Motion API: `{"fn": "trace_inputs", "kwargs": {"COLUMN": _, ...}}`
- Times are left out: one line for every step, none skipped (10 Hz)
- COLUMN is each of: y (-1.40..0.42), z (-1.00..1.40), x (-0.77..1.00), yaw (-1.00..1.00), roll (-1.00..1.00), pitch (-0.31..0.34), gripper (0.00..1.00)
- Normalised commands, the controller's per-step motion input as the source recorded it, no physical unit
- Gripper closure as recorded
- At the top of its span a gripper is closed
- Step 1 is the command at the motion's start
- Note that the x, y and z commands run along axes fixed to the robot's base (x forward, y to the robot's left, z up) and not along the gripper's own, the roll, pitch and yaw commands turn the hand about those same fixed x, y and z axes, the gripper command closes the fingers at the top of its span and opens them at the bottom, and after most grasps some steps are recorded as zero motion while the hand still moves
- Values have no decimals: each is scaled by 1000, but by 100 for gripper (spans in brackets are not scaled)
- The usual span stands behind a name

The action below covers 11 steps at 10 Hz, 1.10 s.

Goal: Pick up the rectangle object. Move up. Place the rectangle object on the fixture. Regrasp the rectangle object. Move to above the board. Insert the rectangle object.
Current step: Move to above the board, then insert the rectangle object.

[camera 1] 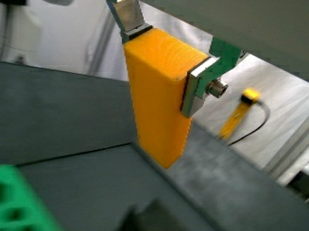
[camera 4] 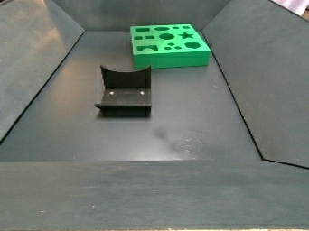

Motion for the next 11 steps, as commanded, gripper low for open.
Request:
{"fn": "trace_inputs", "kwargs": {"y": -1000, "z": 178, "x": -797, "yaw": -105, "roll": -1000, "pitch": -9, "gripper": 100}}
{"fn": "trace_inputs", "kwargs": {"y": -736, "z": 129, "x": -648, "yaw": -106, "roll": -1000, "pitch": -7, "gripper": 100}}
{"fn": "trace_inputs", "kwargs": {"y": -350, "z": 63, "x": -386, "yaw": -104, "roll": -1000, "pitch": -7, "gripper": 100}}
{"fn": "trace_inputs", "kwargs": {"y": -219, "z": 40, "x": -282, "yaw": -102, "roll": -1000, "pitch": -6, "gripper": 100}}
{"fn": "trace_inputs", "kwargs": {"y": -89, "z": 22, "x": -172, "yaw": -96, "roll": -1000, "pitch": -7, "gripper": 100}}
{"fn": "trace_inputs", "kwargs": {"y": -49, "z": 14, "x": -128, "yaw": -94, "roll": -1000, "pitch": -13, "gripper": 100}}
{"fn": "trace_inputs", "kwargs": {"y": 7, "z": 7, "x": -96, "yaw": -81, "roll": -1000, "pitch": -23, "gripper": 100}}
{"fn": "trace_inputs", "kwargs": {"y": 19, "z": 5, "x": -86, "yaw": -75, "roll": -902, "pitch": -32, "gripper": 100}}
{"fn": "trace_inputs", "kwargs": {"y": 29, "z": 2, "x": -82, "yaw": -37, "roll": -592, "pitch": -51, "gripper": 100}}
{"fn": "trace_inputs", "kwargs": {"y": 24, "z": 1, "x": -72, "yaw": -4, "roll": -313, "pitch": -59, "gripper": 100}}
{"fn": "trace_inputs", "kwargs": {"y": 0, "z": -31, "x": -11, "yaw": 0, "roll": -13, "pitch": 0, "gripper": 100}}
